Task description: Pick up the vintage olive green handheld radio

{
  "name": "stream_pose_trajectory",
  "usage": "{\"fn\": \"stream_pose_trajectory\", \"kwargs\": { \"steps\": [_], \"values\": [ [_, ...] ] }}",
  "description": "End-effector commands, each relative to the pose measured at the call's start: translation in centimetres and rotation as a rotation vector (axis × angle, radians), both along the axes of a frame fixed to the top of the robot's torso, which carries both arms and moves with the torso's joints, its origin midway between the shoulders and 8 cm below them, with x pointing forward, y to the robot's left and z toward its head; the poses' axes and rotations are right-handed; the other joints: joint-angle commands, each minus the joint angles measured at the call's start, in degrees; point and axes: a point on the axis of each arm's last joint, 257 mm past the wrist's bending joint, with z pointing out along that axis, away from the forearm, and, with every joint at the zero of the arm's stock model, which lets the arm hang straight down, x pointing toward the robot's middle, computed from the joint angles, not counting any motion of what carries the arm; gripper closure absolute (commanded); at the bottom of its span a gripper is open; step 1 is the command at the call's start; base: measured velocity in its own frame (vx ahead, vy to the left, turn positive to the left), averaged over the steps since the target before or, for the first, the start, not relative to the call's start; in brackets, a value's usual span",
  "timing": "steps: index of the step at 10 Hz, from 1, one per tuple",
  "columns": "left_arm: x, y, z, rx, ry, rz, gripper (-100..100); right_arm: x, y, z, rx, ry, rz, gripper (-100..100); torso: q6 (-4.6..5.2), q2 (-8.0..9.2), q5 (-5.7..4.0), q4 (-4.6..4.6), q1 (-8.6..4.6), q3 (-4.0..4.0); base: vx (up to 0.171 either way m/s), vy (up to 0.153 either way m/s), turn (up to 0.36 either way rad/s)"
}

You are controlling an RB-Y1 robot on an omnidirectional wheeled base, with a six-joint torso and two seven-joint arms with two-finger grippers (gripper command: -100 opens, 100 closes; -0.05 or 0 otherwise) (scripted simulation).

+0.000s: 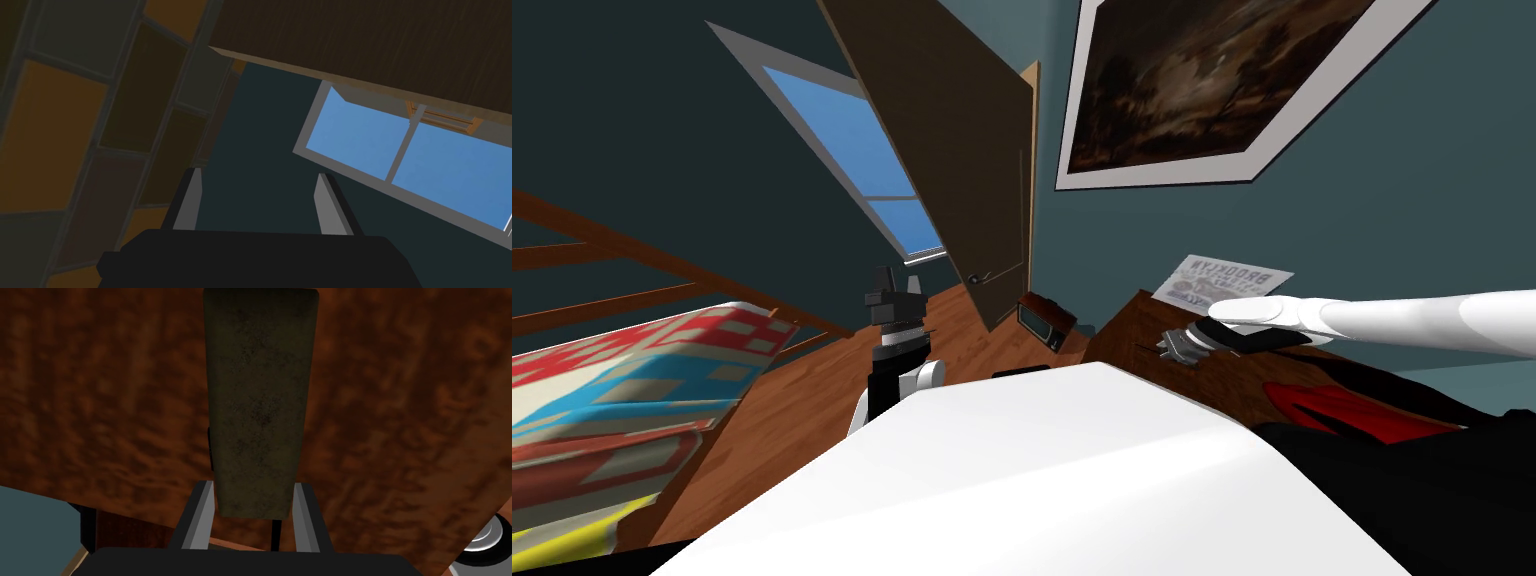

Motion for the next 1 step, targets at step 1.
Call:
{"fn": "stream_pose_trajectory", "kwargs": {
  "steps": [1],
  "values": [
    [0.0,0.0,0.0,0.0,0.0,0.0,0,0.0,0.0,0.0,0.0,0.0,0.0,0,0.0,0.0,0.0,0.0,0.0,0.0,0.0,0.0,0.0]
  ]
}}
